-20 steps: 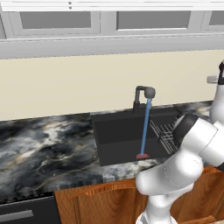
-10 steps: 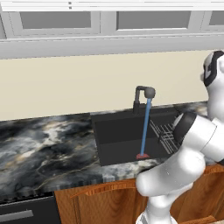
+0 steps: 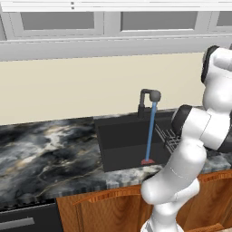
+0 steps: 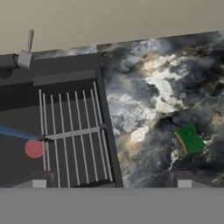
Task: Soak the sponge with water for a few seconds and then drop it inside the sink.
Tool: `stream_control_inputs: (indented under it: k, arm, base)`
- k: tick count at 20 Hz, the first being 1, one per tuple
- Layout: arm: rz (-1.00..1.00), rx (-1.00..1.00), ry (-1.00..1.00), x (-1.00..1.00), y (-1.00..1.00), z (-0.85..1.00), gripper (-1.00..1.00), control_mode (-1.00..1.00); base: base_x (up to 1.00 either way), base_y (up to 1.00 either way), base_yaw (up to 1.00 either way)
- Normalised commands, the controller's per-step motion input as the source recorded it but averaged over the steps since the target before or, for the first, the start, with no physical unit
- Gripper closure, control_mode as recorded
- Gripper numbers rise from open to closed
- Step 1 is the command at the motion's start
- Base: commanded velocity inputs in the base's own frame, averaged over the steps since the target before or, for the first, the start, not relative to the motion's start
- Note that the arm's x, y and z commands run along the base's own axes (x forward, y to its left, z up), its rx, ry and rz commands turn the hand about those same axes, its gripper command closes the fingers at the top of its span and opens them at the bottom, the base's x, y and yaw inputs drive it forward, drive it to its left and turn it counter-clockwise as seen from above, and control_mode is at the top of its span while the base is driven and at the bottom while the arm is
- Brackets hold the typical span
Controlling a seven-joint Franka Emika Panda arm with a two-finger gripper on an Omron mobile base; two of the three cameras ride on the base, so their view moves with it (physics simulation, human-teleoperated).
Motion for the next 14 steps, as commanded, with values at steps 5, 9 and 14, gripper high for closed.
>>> stream_control_inputs:
  k: [5, 9, 14]
  arm:
    - [0.00, 0.00, 0.27, 0.00, -0.28, -0.07, -1.00, -1.00]
    - [0.00, 0.02, 0.27, 0.00, -0.34, -0.09, -1.00, -1.00]
    - [0.00, 0.04, 0.23, 0.00, -0.37, -0.10, -1.00, -1.00]
  base:
    - [0.00, 0.00, 0.00]
    - [0.00, 0.00, 0.00]
    - [0.00, 0.00, 0.00]
